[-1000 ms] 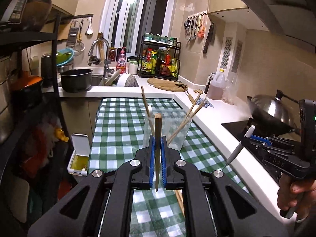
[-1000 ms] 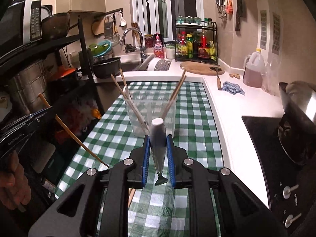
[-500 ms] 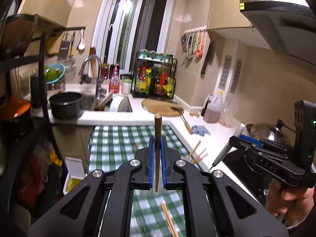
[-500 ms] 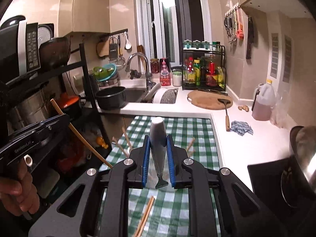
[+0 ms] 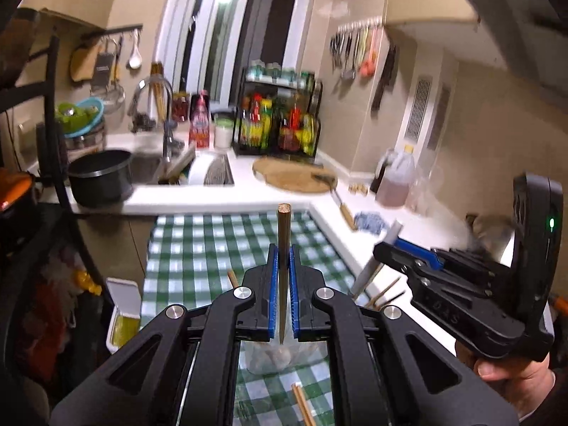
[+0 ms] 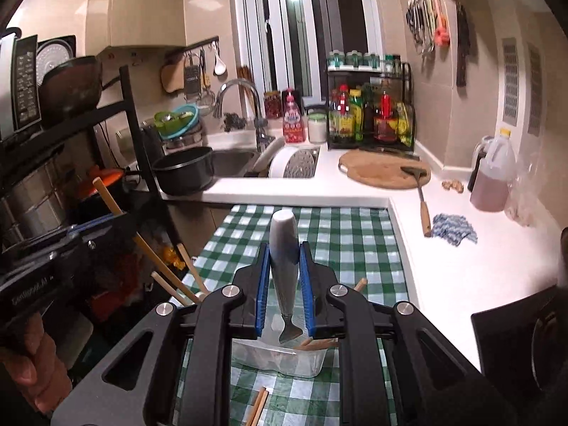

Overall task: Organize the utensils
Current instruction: 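Lift the chopstick and fork and carry them over the clear container, then open both tools to drop the chopstick and fork into the container, then move both open tools back to the last two chopsticks, then close the right tool on a chopstick while the left tool grasps the other chopstick, then lift both chopsticks and carry them over the clear container, then open both tools to drop the chopsticks into the container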

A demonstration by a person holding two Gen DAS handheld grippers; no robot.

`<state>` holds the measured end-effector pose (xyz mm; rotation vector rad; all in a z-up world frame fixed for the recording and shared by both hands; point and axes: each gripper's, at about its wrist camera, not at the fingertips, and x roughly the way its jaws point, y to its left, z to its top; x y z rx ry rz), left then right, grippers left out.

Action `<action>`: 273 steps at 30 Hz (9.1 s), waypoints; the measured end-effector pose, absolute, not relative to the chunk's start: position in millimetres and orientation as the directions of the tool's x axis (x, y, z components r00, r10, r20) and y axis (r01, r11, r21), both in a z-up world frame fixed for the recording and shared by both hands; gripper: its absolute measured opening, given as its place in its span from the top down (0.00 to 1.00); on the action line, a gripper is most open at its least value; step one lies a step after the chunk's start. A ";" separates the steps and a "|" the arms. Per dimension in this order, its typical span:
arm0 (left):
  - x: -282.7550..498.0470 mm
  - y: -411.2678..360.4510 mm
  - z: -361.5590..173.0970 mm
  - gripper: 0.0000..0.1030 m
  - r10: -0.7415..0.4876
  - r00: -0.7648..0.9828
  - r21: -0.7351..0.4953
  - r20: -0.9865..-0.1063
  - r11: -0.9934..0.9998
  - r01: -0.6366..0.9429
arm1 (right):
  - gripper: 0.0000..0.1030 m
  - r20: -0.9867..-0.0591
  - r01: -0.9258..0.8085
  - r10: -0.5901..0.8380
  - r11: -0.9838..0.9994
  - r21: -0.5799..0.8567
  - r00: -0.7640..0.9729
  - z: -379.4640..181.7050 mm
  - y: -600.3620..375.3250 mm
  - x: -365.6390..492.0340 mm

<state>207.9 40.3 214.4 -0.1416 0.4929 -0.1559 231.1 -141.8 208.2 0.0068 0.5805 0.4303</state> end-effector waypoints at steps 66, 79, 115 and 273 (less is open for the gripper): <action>12.9 76.0 61.3 0.93 -0.134 0.827 -0.242 -0.546 0.970 -0.003 | 0.73 -0.777 -0.345 0.285 0.934 0.093 0.561 -20.0 -112.9 2.2; 12.9 76.4 61.7 0.93 -0.133 0.828 -0.249 -0.545 0.969 -0.008 | 0.72 -0.756 -0.262 0.246 0.960 0.103 0.606 -18.7 -132.3 2.3; 23.8 33.6 28.0 0.93 -0.179 0.779 -0.199 -0.601 0.977 0.070 | 0.95 -0.728 -0.153 0.151 0.986 0.065 0.668 -24.0 -197.0 -0.9; 169.6 34.1 252.2 0.77 -0.125 0.905 -0.129 -0.407 0.989 0.079 | 0.48 -0.448 -0.305 0.295 0.951 0.052 0.844 249.3 -175.9 144.5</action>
